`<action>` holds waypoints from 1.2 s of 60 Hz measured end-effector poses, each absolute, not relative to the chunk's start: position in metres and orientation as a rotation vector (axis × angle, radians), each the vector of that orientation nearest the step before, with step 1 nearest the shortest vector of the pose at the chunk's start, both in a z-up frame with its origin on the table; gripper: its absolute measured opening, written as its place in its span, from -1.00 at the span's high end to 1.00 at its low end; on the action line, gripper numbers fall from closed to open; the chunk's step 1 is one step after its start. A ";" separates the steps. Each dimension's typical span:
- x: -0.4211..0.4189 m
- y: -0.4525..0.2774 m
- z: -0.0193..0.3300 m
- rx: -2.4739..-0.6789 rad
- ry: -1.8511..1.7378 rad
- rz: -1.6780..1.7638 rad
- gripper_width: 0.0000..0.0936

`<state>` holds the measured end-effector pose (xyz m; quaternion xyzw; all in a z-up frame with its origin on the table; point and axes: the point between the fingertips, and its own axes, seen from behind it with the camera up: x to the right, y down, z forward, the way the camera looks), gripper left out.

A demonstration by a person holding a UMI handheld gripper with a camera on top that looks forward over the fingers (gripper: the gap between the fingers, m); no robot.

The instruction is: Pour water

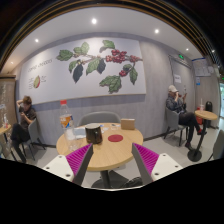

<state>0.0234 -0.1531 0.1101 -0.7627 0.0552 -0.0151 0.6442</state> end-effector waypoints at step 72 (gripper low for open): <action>-0.179 0.090 0.143 -1.636 -0.028 -0.114 0.19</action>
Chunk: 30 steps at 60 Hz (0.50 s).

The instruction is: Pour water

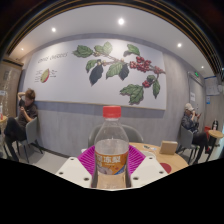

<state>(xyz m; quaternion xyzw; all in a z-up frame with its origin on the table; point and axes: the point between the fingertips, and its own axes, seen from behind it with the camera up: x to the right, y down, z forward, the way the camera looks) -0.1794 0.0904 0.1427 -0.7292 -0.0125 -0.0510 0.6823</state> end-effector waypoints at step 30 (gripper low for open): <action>-0.194 0.135 0.138 -1.562 0.627 0.757 0.28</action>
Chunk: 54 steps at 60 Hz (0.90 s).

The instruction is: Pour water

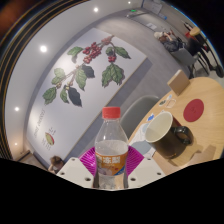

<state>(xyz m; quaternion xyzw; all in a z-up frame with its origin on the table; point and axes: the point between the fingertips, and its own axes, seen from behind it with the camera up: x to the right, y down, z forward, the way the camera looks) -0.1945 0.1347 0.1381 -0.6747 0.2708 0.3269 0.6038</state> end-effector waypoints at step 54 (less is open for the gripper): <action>-0.165 0.128 0.263 -1.274 0.793 1.381 0.11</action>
